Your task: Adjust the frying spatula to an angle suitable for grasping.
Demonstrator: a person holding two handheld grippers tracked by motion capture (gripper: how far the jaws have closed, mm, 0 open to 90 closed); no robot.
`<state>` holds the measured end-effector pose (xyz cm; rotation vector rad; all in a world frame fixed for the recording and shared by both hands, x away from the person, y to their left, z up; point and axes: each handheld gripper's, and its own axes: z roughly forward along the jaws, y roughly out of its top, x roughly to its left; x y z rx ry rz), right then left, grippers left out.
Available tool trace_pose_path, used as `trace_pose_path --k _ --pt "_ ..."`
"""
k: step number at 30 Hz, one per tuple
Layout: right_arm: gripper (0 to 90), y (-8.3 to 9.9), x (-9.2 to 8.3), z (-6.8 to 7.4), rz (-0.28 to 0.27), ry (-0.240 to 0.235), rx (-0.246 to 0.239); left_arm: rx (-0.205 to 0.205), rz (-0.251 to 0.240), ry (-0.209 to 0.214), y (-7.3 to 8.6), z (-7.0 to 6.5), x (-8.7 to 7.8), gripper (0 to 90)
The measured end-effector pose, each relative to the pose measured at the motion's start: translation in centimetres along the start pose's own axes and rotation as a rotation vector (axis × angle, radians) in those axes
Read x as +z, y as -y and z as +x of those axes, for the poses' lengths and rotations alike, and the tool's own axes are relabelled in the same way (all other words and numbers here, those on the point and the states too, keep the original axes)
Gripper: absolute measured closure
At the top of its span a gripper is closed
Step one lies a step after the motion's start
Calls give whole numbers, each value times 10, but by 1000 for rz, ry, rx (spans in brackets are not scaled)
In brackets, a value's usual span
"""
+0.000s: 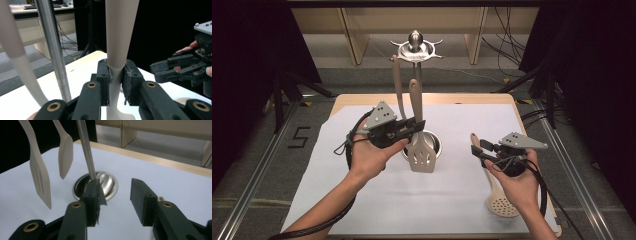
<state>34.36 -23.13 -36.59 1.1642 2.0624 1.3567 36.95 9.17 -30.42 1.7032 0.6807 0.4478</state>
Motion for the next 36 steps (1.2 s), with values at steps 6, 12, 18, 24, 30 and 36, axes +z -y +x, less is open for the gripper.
trace_pose_path --k 6,12,18,24,30,36 --pt "604 3 1 -2 -6 6 8 2 7 -6 -3 3 1 761" --pt "603 2 2 -4 -10 5 -11 2 20 -17 -7 6 3 761" --pt "603 2 3 -4 -14 5 -15 2 28 -30 -14 9 5 761" --pt "603 2 2 -5 -19 7 -25 9 43 -44 -20 11 8 761" --pt "602 2 3 -4 -41 23 -22 10 53 -55 -26 12 11 761" --pt "602 1 2 -5 -27 15 -25 2 61 -65 -28 13 14 761"
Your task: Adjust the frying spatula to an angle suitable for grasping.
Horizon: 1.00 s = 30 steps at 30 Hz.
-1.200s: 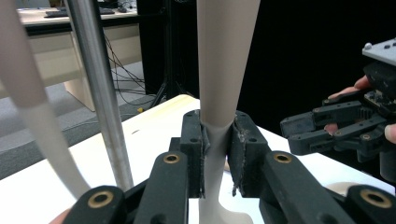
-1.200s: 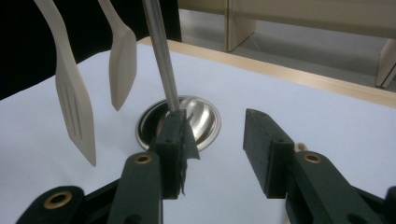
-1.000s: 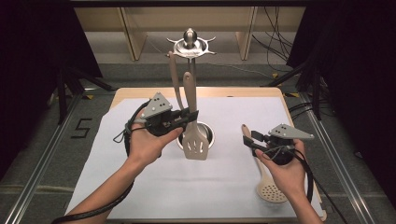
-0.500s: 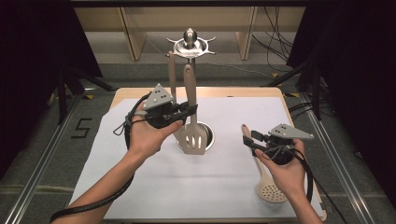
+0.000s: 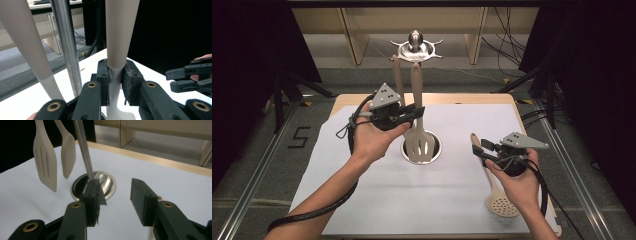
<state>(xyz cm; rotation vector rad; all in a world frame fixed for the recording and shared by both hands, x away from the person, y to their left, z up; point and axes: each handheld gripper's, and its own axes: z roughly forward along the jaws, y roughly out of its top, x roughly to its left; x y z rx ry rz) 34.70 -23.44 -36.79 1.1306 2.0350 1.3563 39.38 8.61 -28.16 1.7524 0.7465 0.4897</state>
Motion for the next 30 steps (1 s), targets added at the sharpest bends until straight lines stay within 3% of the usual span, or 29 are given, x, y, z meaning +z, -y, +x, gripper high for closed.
trace_pose_path --k 19,24,30 --pt "602 0 0 -2 -6 5 -14 -30 29 -13 1 10 11 761" --pt "602 0 -2 -1 20 -2 11 -31 31 -16 1 11 14 760" --pt "601 0 -2 -3 9 6 -12 -31 23 -15 2 13 17 759"
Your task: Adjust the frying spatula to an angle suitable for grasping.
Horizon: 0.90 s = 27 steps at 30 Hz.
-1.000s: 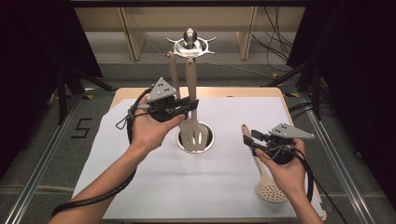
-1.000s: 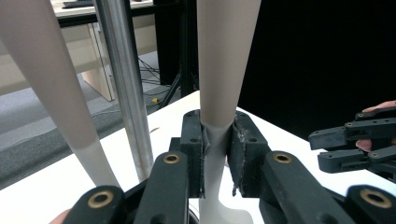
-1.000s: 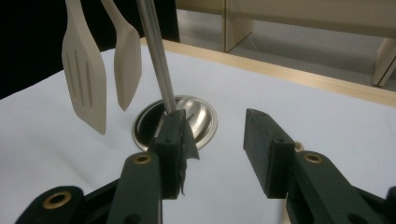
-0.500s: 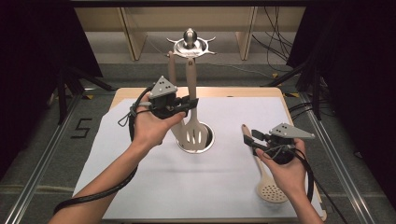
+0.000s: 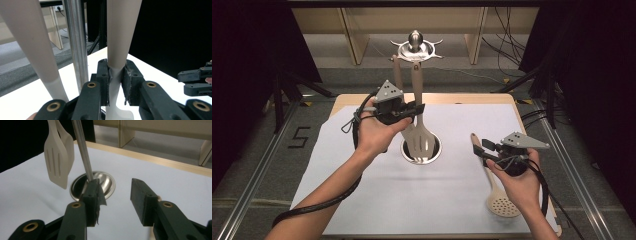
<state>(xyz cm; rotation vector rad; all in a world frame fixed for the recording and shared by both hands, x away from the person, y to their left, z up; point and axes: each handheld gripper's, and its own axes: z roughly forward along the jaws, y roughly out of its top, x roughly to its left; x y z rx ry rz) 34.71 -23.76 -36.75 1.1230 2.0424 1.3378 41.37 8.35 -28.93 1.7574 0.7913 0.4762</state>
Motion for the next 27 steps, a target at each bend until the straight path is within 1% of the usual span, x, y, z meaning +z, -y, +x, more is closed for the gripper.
trace_pose_path --k 2,4,5,6,7,8,9,10,11,12,13,14,15,16,17,19,21,22,23,24,25,26,27 --pt "600 1 0 4 17 -8 55 -6 -3 15 1 0 0 757" --pt "598 2 0 2 13 -6 41 -6 -8 34 2 1 -1 754" --pt "596 2 2 0 -5 -7 20 -3 -14 38 3 1 -2 749" --pt "592 2 2 1 9 -14 38 5 -12 37 5 1 -4 737" --pt "588 3 2 0 15 -7 21 14 -14 42 6 1 -6 703" --pt "585 4 2 1 12 -3 36 22 -18 44 8 1 -8 669" --pt "584 4 3 2 11 -5 46 26 -23 40 10 1 -10 655" --pt "583 4 2 3 30 -10 67 41 -25 34 12 2 -13 645" --pt "583 5 3 3 23 -13 63 42 -25 33 14 3 -16 647" --pt "583 5 3 2 22 -11 62 34 -29 36 16 4 -19 647" --pt "584 5 3 2 22 -8 59 34 -34 37 17 5 -22 646" --pt "586 5 2 -1 19 5 23 36 -39 32 18 5 -26 647" --pt "588 5 3 -2 6 9 12 37 -47 27 19 6 -29 653" --pt "590 5 2 -2 16 14 9 38 -55 25 20 7 -32 664" --pt "593 6 2 1 15 5 50 41 -59 19 20 8 -35 680" --pt "601 5 -1 3 48 5 74 42 -82 -1 19 8 -41 737" --pt "612 5 0 1 29 4 57 39 -102 -11 14 9 -45 789" --pt "618 5 -2 1 35 9 57 49 -124 -19 11 10 -47 813" --pt "624 5 -2 2 29 15 70 49 -136 -28 7 11 -49 831" --pt "627 4 -3 0 32 9 72 50 -148 -36 4 12 -50 848" --pt "629 4 -4 -1 42 20 65 47 -154 -43 1 12 -51 873" --pt "629 4 -4 -2 40 25 56 33 -166 -42 -2 13 -53 886" --pt "629 4 -3 -2 35 24 64 28 -171 -46 -4 13 -53 888"
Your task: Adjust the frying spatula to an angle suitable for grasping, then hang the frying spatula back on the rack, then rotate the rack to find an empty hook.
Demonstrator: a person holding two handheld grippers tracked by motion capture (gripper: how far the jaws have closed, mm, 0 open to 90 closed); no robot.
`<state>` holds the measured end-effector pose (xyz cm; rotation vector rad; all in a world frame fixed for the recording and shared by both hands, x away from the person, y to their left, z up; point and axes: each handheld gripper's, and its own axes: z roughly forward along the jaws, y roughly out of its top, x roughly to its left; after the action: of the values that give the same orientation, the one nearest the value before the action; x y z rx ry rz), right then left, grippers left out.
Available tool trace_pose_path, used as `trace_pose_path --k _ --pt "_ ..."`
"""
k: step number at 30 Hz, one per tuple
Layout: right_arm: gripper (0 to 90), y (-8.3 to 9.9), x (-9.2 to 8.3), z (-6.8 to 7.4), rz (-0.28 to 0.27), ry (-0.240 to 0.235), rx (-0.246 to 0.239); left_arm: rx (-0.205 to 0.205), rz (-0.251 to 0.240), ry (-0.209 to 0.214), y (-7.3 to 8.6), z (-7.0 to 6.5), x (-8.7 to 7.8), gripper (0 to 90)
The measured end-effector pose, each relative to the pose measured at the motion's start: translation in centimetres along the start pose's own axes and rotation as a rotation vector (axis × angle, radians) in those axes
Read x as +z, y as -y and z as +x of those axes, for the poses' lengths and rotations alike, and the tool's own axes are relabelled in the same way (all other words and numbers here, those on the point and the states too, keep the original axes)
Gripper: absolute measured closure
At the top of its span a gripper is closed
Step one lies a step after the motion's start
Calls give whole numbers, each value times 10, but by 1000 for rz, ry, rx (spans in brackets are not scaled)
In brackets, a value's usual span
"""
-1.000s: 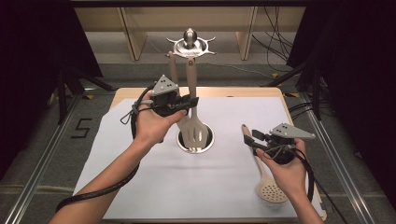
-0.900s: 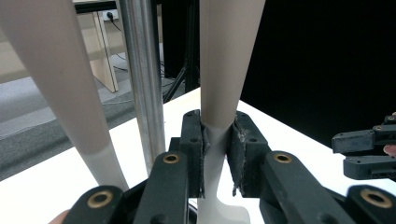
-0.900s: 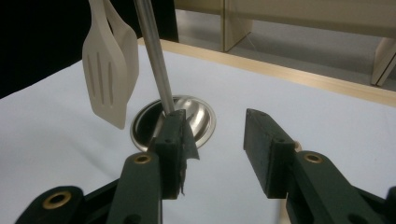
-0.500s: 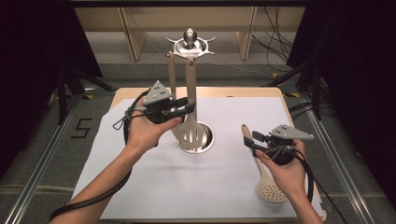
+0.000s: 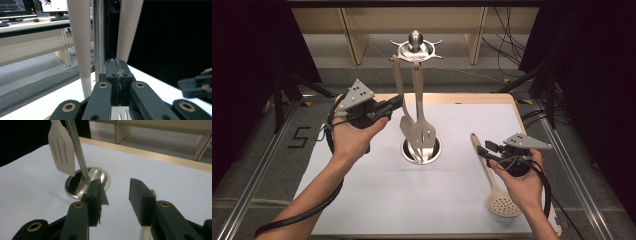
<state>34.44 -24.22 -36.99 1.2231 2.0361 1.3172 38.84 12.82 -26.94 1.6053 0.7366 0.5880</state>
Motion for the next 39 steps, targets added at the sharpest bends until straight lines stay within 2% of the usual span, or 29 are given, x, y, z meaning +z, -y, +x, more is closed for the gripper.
trace_pose_path --k 4,5,6,7,8,10,12,13,14,17,18,19,21,23,24,26,27,28,29,30,31,33,34,35,36,38,39 --pt "630 1 -1 1 13 -2 13 6 -29 -18 -6 0 0 891" --pt "630 1 -1 0 7 -4 -4 9 -31 -24 -7 -1 0 891" --pt "630 0 0 -2 -19 -3 -41 6 -38 -24 -9 -1 0 891" --pt "630 0 -1 -2 -26 -4 -51 6 -43 -24 -10 -2 0 890" --pt "631 0 -2 2 -12 -19 -2 8 -52 -25 -11 -2 0 890" --pt "630 1 -2 1 -3 -7 -10 11 -70 -25 -14 -2 0 889" --pt "632 3 -3 2 11 -3 17 7 -78 -22 -15 -3 0 888" --pt "631 3 -2 -2 -7 0 -23 13 -79 -23 -16 -2 0 888" --pt "631 3 -1 -1 -7 0 -8 12 -78 -24 -18 -2 0 888" --pt "631 1 0 -1 1 -4 -4 3 -86 -31 -22 -1 -1 889" --pt "631 0 1 -3 -6 0 -28 2 -92 -36 -24 0 -2 888" --pt "631 0 1 -4 -10 3 -31 2 -96 -36 -25 1 -2 888" --pt "631 1 1 -2 -3 -7 4 -1 -102 -37 -28 1 -1 888" --pt "632 2 1 -3 3 -1 -4 6 -101 -38 -31 2 0 888" --pt "632 2 1 -5 -6 1 -28 5 -105 -40 -32 3 0 889" --pt "631 2 0 -4 -5 -6 -8 0 -118 -49 -35 3 0 889" --pt "631 3 -1 -2 3 -7 18 0 -122 -51 -37 2 0 889" --pt "631 3 -2 -4 2 -2 -12 -1 -127 -52 -38 2 0 889" --pt "631 3 -2 -4 -3 -5 -18 1 -133 -53 -40 1 0 889" --pt "631 4 -4 -3 3 1 5 0 -134 -52 -42 0 0 889" --pt "631 4 -5 -2 12 0 13 -2 -136 -49 -44 -1 1 889" --pt "631 3 -4 -2 -3 -7 22 2 -140 -49 -48 -2 2 890" --pt "630 3 -4 -2 -12 -6 18 -1 -146 -49 -49 -2 2 890" --pt "631 3 -5 -6 -18 7 -26 -3 -150 -49 -51 -2 3 890" --pt "631 3 -5 -7 -28 9 -34 -5 -153 -51 -52 -2 3 890" --pt "631 3 -5 -8 -24 17 -46 -2 -158 -57 -55 -1 4 890" --pt "631 2 -5 -8 -17 11 -27 -10 -164 -57 -56 -1 4 890"
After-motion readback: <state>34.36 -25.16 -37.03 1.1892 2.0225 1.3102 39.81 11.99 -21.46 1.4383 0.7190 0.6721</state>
